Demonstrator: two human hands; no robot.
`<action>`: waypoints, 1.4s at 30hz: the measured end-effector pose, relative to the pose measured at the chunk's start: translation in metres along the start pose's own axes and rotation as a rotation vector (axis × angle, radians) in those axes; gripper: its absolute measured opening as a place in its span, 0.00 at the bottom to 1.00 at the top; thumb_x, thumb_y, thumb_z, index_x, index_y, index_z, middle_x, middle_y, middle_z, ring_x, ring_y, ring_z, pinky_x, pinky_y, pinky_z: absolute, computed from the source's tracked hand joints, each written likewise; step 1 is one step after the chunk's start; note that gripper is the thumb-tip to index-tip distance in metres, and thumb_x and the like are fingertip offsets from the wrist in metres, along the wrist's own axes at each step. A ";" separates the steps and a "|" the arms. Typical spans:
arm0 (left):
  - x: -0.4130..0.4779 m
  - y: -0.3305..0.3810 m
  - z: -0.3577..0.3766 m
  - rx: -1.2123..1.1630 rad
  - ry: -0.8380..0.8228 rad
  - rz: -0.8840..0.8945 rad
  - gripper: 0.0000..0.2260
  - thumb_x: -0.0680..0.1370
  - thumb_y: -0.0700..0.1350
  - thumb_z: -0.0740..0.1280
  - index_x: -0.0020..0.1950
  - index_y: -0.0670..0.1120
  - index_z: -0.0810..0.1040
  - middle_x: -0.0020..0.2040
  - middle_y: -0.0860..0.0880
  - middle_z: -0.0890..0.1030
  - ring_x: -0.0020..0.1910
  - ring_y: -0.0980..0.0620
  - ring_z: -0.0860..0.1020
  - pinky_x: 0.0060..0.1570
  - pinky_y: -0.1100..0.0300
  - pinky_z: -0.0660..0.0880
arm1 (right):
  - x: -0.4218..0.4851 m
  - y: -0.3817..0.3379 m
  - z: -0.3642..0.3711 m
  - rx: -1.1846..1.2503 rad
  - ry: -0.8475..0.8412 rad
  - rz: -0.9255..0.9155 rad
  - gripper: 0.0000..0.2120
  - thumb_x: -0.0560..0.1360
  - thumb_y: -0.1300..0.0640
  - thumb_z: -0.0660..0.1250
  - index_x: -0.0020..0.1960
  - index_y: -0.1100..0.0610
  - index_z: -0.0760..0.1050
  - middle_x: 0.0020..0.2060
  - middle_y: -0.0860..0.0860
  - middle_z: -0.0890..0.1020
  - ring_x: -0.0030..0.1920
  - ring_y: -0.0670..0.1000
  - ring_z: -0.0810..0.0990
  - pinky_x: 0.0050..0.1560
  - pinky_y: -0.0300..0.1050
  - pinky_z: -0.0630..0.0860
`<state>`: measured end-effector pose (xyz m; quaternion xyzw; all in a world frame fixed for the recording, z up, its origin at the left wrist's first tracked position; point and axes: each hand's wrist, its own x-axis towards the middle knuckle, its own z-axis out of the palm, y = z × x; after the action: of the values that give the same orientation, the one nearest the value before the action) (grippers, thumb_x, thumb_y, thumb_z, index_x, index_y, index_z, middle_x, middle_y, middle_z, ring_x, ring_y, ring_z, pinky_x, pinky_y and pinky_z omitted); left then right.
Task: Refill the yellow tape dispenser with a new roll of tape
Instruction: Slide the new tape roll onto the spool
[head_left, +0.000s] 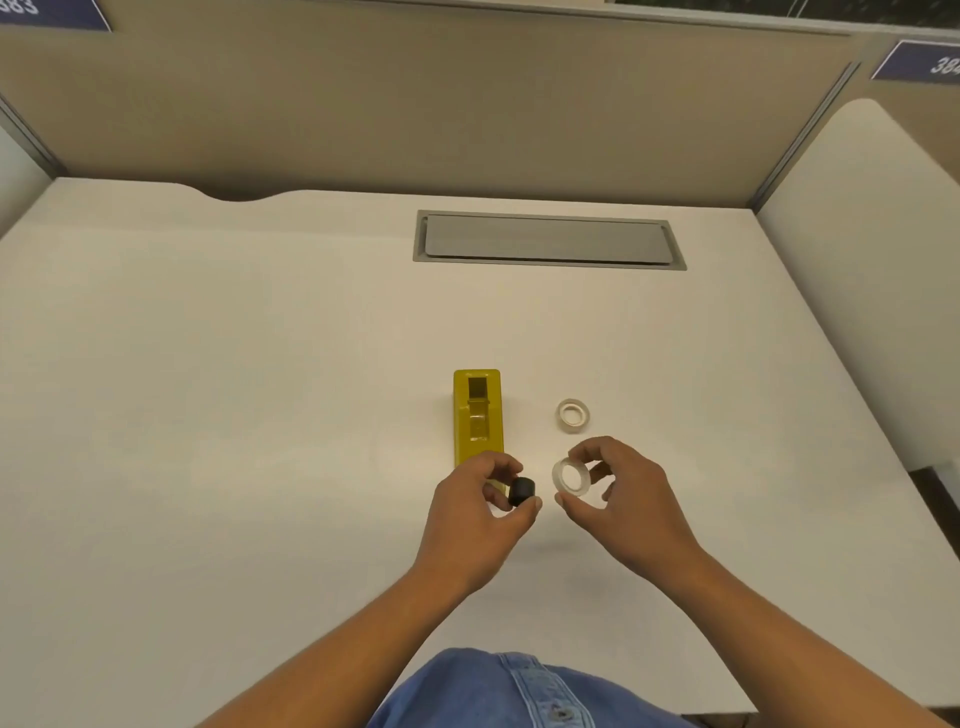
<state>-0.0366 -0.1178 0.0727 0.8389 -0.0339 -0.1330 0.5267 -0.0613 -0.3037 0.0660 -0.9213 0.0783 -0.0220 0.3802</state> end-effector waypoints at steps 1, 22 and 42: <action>0.001 0.001 0.002 0.006 -0.003 0.004 0.15 0.71 0.49 0.75 0.55 0.53 0.78 0.48 0.55 0.81 0.42 0.55 0.79 0.39 0.71 0.74 | 0.000 0.003 0.001 -0.028 -0.005 -0.006 0.18 0.65 0.49 0.76 0.53 0.43 0.74 0.48 0.38 0.79 0.44 0.40 0.78 0.42 0.37 0.74; 0.008 -0.001 0.005 -0.102 -0.003 -0.110 0.11 0.73 0.51 0.73 0.52 0.49 0.80 0.44 0.49 0.84 0.42 0.50 0.82 0.47 0.51 0.82 | 0.039 0.039 0.025 -0.227 -0.121 0.097 0.22 0.68 0.50 0.76 0.59 0.54 0.76 0.53 0.51 0.79 0.47 0.53 0.79 0.49 0.44 0.73; 0.027 -0.002 -0.018 -0.207 0.047 -0.161 0.09 0.72 0.45 0.74 0.48 0.52 0.77 0.39 0.51 0.83 0.35 0.57 0.81 0.38 0.64 0.79 | 0.063 0.050 0.024 -0.190 -0.038 0.124 0.22 0.65 0.43 0.76 0.56 0.48 0.76 0.48 0.42 0.76 0.44 0.45 0.74 0.44 0.40 0.69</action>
<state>-0.0056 -0.1065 0.0731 0.7831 0.0598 -0.1578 0.5986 -0.0029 -0.3318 0.0125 -0.9469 0.1295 0.0265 0.2930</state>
